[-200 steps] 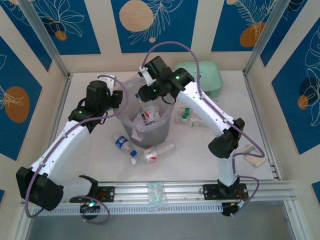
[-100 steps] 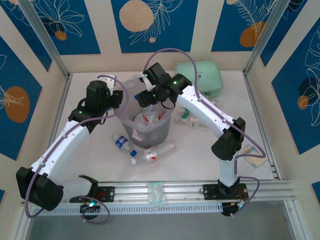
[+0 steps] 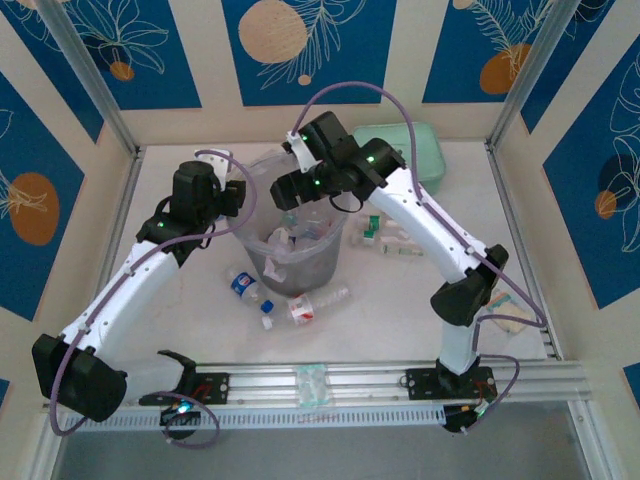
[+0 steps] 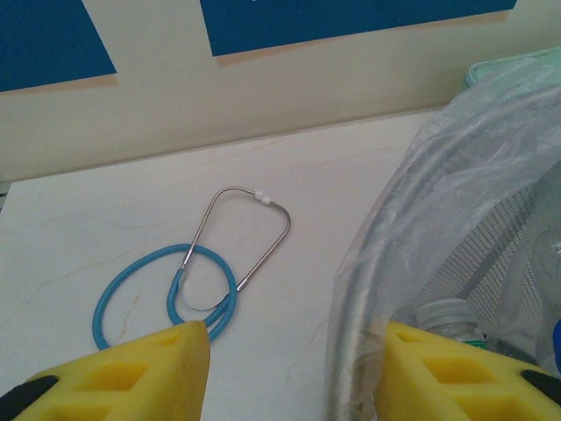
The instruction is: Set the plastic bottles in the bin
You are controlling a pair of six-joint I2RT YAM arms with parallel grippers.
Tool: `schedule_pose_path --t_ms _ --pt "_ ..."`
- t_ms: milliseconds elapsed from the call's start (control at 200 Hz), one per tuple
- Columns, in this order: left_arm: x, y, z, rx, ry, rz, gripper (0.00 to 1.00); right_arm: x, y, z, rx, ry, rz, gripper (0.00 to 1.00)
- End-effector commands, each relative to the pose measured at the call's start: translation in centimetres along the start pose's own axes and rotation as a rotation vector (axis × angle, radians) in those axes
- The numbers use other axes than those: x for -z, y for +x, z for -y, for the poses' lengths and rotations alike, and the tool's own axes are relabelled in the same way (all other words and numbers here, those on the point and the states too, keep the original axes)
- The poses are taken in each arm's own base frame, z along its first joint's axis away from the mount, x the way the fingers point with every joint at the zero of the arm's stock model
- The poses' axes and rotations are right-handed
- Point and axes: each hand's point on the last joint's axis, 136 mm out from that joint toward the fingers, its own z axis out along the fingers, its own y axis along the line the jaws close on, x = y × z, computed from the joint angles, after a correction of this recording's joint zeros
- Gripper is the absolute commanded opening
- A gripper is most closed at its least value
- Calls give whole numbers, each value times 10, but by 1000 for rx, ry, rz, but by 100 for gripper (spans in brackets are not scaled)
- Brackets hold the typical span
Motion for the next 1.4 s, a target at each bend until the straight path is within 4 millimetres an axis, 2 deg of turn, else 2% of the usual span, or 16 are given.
schedule_pose_path --t_ms 0,150,270,415,480,580,650,790,936,1006,1116,1246,1321,1396 --pt "2 14 -6 -18 -24 -41 50 9 2 -8 15 -14 -6 77" --pt "0 15 -4 -19 -18 -47 50 -2 27 7 -22 54 -80 60" --pt "0 15 -4 -18 -16 -47 50 -21 50 5 -69 8 -142 46" --pt "0 16 -4 -20 -18 -49 50 -53 78 2 -108 -20 -228 40" --pt "-1 16 -3 -20 -14 -54 50 -60 82 -1 -110 -31 -224 39" --pt "-1 16 0 -15 1 -54 50 -47 62 -6 -108 -61 -138 39" --pt "-1 15 2 -8 14 -59 51 -31 43 -4 -107 -67 -78 43" --pt "2 9 8 15 50 -64 54 13 8 -3 -108 -108 61 62" --pt "14 -10 7 20 49 -54 67 59 -9 4 -144 -194 167 75" --pt "24 -23 3 11 29 -38 76 75 -10 15 -162 -192 201 83" --pt "47 -48 -9 -4 -14 -5 99 94 -5 42 -208 -157 247 93" --pt "84 -79 -18 0 -35 20 99 103 9 74 -322 -178 254 97" --pt "108 -78 -33 24 -91 -29 99 103 22 96 -395 -165 242 98" --pt "127 -62 -49 89 -147 -95 99 99 36 116 -460 -163 222 98"
